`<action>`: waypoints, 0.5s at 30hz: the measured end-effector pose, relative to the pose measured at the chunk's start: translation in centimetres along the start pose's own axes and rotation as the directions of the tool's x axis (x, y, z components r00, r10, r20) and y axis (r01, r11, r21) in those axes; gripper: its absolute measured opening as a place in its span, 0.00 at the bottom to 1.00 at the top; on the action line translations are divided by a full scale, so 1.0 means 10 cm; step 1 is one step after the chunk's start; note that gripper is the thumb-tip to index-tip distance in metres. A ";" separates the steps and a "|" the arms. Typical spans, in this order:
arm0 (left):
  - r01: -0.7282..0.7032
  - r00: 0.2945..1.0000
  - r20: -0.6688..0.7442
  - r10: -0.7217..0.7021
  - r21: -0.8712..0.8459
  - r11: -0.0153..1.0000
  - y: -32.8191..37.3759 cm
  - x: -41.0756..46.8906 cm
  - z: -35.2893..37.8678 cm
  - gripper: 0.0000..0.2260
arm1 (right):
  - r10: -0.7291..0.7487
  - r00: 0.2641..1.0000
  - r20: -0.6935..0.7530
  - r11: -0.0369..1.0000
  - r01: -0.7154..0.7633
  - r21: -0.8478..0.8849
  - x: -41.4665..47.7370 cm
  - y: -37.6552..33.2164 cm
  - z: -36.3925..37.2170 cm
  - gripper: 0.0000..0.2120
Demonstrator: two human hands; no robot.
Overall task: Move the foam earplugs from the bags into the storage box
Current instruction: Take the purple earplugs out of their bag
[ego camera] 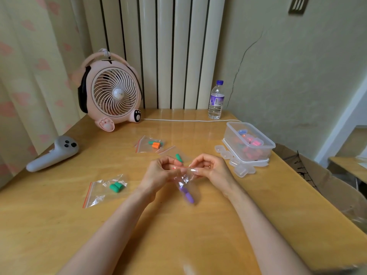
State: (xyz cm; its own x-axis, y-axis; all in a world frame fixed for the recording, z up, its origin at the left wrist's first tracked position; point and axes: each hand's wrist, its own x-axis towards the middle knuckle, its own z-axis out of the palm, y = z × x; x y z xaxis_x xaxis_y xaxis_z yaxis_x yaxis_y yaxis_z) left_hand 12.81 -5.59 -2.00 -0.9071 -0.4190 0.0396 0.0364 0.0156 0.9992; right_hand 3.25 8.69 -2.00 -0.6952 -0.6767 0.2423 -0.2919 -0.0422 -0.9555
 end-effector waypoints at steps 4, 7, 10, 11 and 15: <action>-0.015 1.000 0.004 0.015 -0.010 1.000 0.00 0.02 -0.03 0.08 | -0.016 1.000 -0.004 1.000 0.016 0.001 0.00 0.00 -0.03 0.09; -0.019 1.000 -0.010 0.019 0.024 1.000 -0.01 0.02 -0.03 0.07 | -0.052 0.999 0.009 0.998 0.052 -0.047 0.00 0.01 -0.01 0.11; -0.025 0.999 -0.021 0.025 0.033 0.999 -0.02 0.03 -0.02 0.10 | -0.098 0.995 -0.004 0.994 0.098 -0.051 -0.01 -0.02 -0.02 0.08; -0.029 0.999 -0.015 0.029 0.032 0.999 -0.02 0.03 -0.02 0.10 | -0.103 0.995 0.004 0.994 0.103 -0.020 -0.02 -0.04 -0.03 0.06; -0.052 0.997 0.055 0.049 0.062 0.997 -0.06 0.02 0.02 0.12 | -0.083 0.994 0.069 0.990 0.074 0.117 -0.06 -0.08 -0.04 0.05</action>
State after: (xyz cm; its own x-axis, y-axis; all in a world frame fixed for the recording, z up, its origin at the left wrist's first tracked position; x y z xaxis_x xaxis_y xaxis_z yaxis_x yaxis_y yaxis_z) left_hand 12.49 -5.52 -2.55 -0.9258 -0.3676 0.0884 0.0578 0.0933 0.9940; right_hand 3.60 9.42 -1.26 -0.6219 -0.7198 0.3085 -0.2639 -0.1783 -0.9479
